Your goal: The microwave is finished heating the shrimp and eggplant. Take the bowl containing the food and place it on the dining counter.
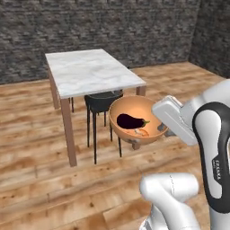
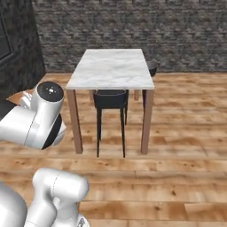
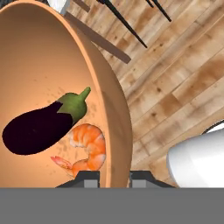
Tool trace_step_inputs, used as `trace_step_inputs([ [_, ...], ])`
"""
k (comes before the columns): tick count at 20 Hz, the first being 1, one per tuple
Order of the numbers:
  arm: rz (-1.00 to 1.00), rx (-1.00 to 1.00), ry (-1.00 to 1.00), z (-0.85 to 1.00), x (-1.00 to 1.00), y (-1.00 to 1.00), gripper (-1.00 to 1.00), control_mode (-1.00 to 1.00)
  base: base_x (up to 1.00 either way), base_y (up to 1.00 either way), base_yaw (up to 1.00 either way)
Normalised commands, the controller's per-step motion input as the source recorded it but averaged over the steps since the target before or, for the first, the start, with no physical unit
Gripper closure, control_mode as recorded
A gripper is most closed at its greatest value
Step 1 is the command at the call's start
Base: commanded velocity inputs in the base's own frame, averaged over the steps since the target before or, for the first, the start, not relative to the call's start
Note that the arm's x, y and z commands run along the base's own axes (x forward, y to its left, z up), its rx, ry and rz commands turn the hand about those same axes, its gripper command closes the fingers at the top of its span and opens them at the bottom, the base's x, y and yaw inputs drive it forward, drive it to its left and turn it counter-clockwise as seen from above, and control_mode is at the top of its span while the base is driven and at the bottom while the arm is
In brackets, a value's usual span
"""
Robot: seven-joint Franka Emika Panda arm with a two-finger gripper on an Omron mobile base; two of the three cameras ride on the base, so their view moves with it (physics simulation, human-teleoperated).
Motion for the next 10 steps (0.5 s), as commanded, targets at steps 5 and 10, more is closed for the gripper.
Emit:
trace_step_inputs([
  [5, 0.0, 0.0, 0.0, 0.0, 0.0, 0.0, 1.0, 1.0, 1.0, -0.04, -0.07],
  [10, 0.0, 0.0, 0.0, 0.0, 0.0, 0.0, 1.0, 1.0, 1.0, -0.44, -0.03],
])
